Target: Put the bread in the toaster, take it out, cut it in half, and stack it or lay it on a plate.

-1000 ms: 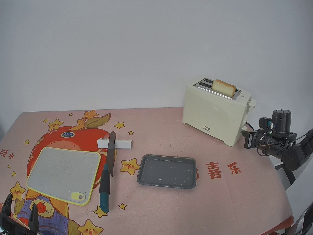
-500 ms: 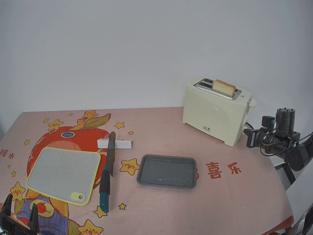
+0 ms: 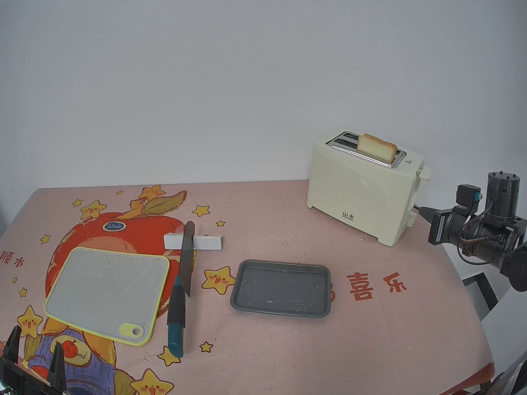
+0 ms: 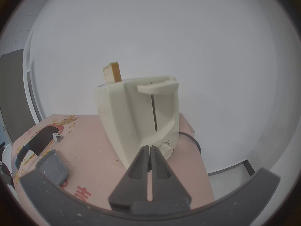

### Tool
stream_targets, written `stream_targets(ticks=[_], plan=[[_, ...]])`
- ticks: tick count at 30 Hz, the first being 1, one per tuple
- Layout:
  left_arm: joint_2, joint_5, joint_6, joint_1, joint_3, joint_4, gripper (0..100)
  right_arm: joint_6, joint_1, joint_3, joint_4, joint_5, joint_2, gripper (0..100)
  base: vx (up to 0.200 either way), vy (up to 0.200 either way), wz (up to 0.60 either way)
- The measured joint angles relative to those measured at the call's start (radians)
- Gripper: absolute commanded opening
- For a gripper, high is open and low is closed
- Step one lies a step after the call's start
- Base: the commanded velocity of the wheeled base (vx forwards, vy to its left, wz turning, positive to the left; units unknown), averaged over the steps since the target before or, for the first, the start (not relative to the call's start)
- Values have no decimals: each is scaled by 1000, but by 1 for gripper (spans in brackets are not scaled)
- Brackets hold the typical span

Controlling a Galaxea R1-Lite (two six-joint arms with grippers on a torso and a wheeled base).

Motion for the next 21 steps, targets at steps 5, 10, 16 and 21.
stream_targets(ticks=[5, 10, 16, 21], plan=[[0, 0, 0, 0, 0, 0, 100, 4, 43, 0, 59, 6, -77, 0, 0, 0, 0], [0, 0, 0, 0, 0, 0, 100, 3, 59, -13, 52, -2, -122, 0, 0, 0, 0], [0, 0, 0, 0, 0, 0, 100, 3, 64, -23, 51, -10, -159, 0, 0, 0, 0], [0, 0, 0, 0, 0, 0, 100, 3, 60, -20, 52, 1, -190, 0, 0, 0, 0]])
